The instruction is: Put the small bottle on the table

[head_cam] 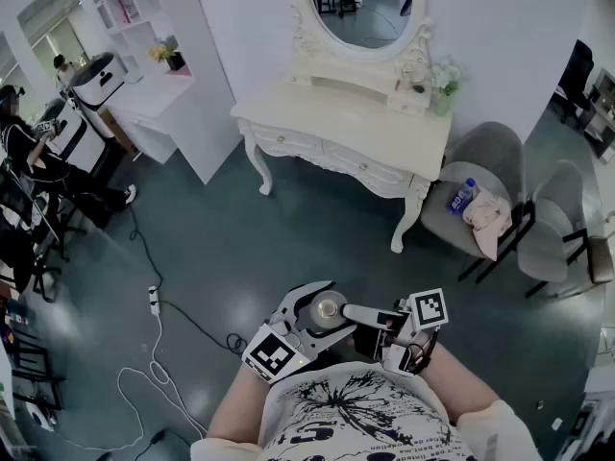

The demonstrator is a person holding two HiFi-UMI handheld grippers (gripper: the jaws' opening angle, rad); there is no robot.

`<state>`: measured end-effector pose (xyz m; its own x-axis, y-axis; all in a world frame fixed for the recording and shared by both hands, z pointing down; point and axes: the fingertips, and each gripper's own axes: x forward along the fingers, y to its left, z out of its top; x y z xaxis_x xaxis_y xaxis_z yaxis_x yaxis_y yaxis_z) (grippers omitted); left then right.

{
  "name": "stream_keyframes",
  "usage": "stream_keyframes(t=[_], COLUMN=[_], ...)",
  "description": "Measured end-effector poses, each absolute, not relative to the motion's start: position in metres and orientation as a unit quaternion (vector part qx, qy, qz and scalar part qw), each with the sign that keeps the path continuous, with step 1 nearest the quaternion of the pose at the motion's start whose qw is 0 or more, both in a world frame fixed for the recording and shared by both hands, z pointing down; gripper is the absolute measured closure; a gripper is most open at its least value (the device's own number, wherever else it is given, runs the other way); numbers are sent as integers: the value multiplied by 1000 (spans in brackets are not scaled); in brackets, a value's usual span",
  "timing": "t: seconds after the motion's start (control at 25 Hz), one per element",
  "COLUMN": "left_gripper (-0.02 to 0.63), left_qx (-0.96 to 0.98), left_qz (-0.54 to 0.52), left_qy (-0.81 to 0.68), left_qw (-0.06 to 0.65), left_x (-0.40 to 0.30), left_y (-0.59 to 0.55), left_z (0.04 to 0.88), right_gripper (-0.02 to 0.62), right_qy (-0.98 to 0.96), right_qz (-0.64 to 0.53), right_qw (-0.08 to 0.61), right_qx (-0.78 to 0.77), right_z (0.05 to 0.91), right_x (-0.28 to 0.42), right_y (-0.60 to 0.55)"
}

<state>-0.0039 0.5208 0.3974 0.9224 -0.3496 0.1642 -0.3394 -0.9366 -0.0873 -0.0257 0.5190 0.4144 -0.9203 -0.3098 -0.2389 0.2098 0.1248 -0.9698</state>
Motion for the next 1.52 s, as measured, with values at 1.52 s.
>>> stream_keyframes(t=[1.52], left_gripper=[256], left_qx=[-983], left_qz=[-86], left_qy=[160], left_qw=[15], left_x=[-100], left_y=[341], left_z=[417], right_gripper=[237], right_qy=[716], right_qz=[-664], right_qw=[208], right_qx=[-64], right_z=[434], right_x=[-121], right_y=[338])
